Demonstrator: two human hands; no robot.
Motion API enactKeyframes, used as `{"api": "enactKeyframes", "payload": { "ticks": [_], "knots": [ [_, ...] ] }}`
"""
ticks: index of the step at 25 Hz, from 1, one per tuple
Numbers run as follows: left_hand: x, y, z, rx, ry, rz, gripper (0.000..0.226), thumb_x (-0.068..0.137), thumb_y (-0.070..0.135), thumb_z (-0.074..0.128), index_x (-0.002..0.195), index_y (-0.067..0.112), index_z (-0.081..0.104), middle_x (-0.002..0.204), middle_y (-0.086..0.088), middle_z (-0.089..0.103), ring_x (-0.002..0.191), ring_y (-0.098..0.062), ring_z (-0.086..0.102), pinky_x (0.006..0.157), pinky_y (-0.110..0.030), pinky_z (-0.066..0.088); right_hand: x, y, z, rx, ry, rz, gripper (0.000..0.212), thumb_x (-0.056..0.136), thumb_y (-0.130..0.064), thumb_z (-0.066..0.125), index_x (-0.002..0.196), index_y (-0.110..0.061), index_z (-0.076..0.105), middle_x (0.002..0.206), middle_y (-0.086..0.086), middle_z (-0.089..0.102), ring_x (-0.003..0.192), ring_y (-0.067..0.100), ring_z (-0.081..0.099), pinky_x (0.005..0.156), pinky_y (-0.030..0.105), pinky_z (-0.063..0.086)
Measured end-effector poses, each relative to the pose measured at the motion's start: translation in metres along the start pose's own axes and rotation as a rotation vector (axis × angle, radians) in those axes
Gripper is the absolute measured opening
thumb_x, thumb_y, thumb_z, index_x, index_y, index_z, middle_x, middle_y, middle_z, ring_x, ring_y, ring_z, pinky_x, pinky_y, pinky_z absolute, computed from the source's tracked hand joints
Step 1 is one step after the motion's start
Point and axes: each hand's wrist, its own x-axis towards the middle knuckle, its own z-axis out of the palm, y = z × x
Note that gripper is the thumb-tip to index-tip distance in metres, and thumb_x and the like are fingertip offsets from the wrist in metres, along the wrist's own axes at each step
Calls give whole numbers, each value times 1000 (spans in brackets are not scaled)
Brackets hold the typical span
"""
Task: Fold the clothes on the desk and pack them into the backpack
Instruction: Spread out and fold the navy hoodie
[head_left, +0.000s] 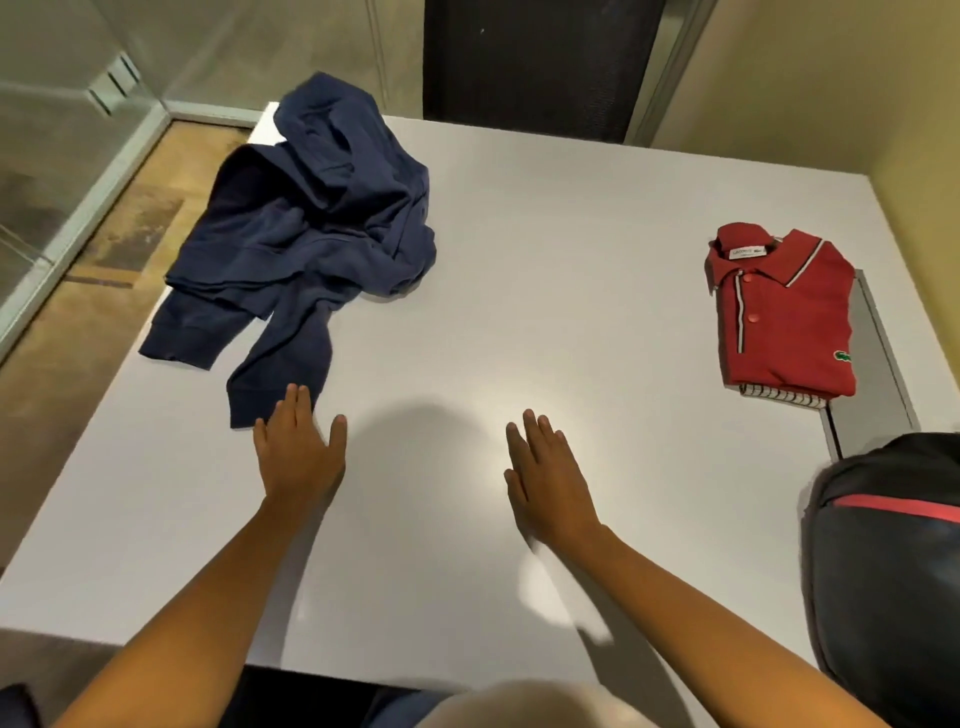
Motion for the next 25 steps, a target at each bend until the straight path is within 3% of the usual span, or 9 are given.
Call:
{"api": "enactKeyframes", "payload": {
  "ticks": [5, 9, 12, 14, 16, 17, 19, 21, 25],
  "knots": [
    [-47, 21, 3, -187, -41, 150, 68, 91, 40, 60, 147, 9, 37, 155, -6, 33, 131, -32, 41, 105, -44, 38, 17, -20, -9, 54, 34, -83, 35, 89, -12, 52, 123, -4, 55, 129, 17, 52, 115, 38, 52, 96, 43, 43],
    [-95, 46, 18, -179, -161, 255, 73, 94, 51, 46, 154, 18, 20, 161, 2, 16, 143, -22, 25, 112, -34, 31, 32, -47, -14, 175, 197, -280, 35, 100, -19, 44, 128, -5, 58, 135, 15, 56, 126, 29, 52, 110, 39, 39],
    [-121, 60, 27, -164, -219, 342, 72, 95, 49, 30, 155, 17, 9, 163, 2, 4, 148, -18, 14, 117, -28, 17, 55, -75, -25, 269, 63, -293, 37, 100, -23, 47, 135, -15, 52, 140, 6, 53, 129, 22, 49, 110, 37, 37],
    [-129, 66, 25, -222, -233, 378, 66, 98, 43, 29, 155, 14, 14, 162, 0, 13, 147, -15, 17, 116, -23, 15, 78, -87, -30, 288, -108, -356, 40, 103, -32, 39, 142, -26, 44, 149, -6, 42, 136, 12, 37, 111, 30, 30],
    [-130, 65, 16, -299, -203, 447, 56, 98, 39, 26, 147, 12, 36, 150, -2, 40, 138, -14, 36, 114, -22, 27, 93, -89, -24, 125, -229, -485, 49, 102, -16, 41, 150, -24, 33, 158, 0, 27, 144, 18, 24, 114, 30, 24],
    [-128, 62, 11, -346, -170, 469, 52, 98, 36, 26, 138, 14, 49, 139, -1, 52, 128, -12, 46, 110, -23, 36, 98, -88, -20, 34, -228, -530, 52, 101, -10, 45, 150, -22, 34, 156, 6, 30, 141, 26, 29, 113, 34, 30],
    [-122, 50, 4, -434, -67, 458, 39, 97, 28, 31, 117, 17, 63, 116, 5, 64, 108, -6, 55, 96, -21, 43, 100, -84, -15, 4, -163, -573, 45, 95, -7, 52, 139, -15, 52, 135, 15, 52, 112, 36, 54, 90, 41, 49],
    [-113, 38, -2, -442, 24, 396, 33, 97, 26, 33, 108, 19, 64, 107, 8, 63, 100, -4, 52, 93, -10, 35, 94, -79, -12, -1, -101, -563, 33, 84, -6, 61, 117, -9, 66, 101, 14, 63, 74, 33, 57, 59, 31, 43],
    [-99, 23, -9, -412, 121, 295, 32, 97, 28, 33, 106, 22, 63, 110, 11, 61, 107, 0, 49, 98, -3, 24, 75, -54, -23, -84, 7, -433, 32, 69, 3, 71, 99, -9, 66, 79, 8, 58, 56, 28, 49, 50, 29, 27]
  ]
}}
